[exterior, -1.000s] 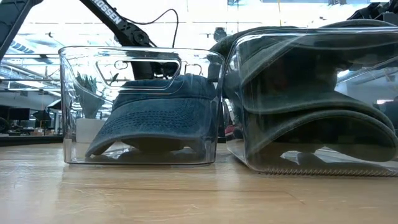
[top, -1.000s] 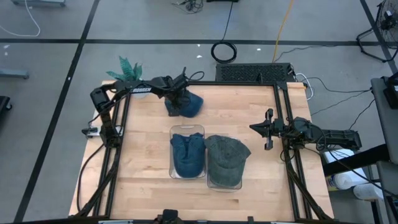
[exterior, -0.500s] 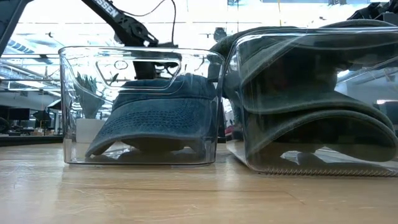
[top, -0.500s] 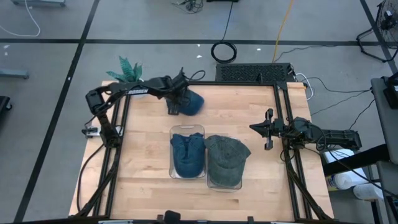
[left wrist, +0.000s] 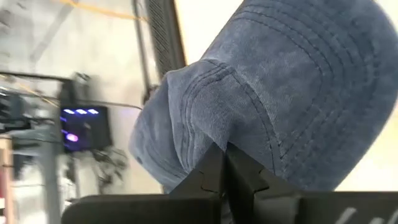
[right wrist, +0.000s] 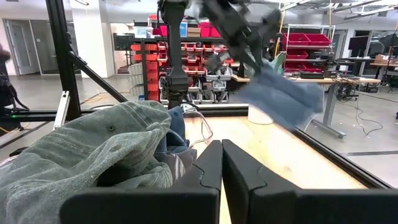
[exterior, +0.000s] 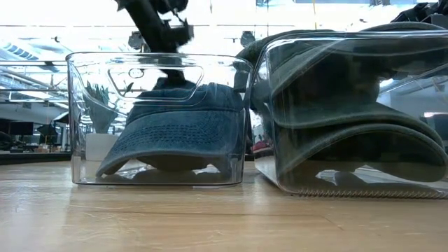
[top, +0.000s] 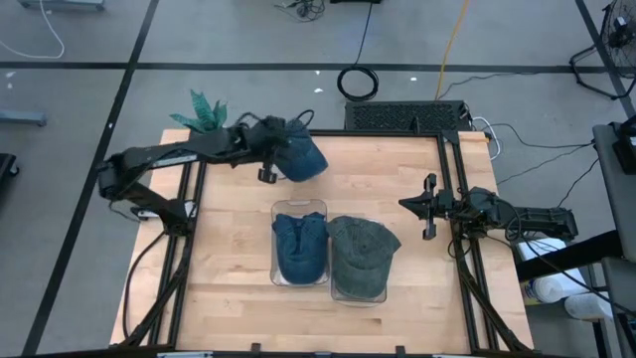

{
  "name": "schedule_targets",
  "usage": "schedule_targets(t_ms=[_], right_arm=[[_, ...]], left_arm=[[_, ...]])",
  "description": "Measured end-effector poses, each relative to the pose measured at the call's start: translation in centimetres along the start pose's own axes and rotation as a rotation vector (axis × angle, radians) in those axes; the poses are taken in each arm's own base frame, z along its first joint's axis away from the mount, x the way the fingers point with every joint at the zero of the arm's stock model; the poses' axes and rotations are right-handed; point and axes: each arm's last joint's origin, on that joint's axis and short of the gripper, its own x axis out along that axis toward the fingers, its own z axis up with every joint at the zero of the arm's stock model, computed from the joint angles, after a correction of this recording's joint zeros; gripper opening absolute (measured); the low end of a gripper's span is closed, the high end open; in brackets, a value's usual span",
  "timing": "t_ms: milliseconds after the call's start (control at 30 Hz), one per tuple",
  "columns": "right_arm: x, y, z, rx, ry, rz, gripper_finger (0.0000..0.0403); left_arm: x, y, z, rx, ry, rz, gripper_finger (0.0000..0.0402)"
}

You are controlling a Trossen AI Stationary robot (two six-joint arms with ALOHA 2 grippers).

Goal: Pick & Place hat
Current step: Put the blue cap into the left transparent bin

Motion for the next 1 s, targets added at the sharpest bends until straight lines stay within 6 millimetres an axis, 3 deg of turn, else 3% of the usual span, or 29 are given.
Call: schedule_targets(t_ms=[167, 300, 567, 833, 1000], right_arm=[[0.0, 0.0, 0.0, 0.0, 0.0, 0.0, 0.0], [0.0, 0.0, 0.0, 0.0, 0.0, 0.0, 0.0], [0.0, 0.0, 0.0, 0.0, 0.0, 0.0, 0.0], [0.0, 0.0, 0.0, 0.0, 0.0, 0.0, 0.0], [0.0, 0.0, 0.0, 0.0, 0.0, 0.0, 0.0]], left_arm=[[-4.5, -1.1, 1.3, 0.022, -0.074, 0.084, 0.0005], [-7.1, -2.8, 2.6, 0.051, -0.14, 0.101, 0.0004], [-10.6, -7.5, 5.2, 0.272, -0.285, 0.022, 0.0004], [-14.1, -12.7, 7.1, 0.375, -0.429, -0.045, 0.0005], [-15.0, -15.4, 7.8, 0.394, -0.416, -0.035, 0.0007]])
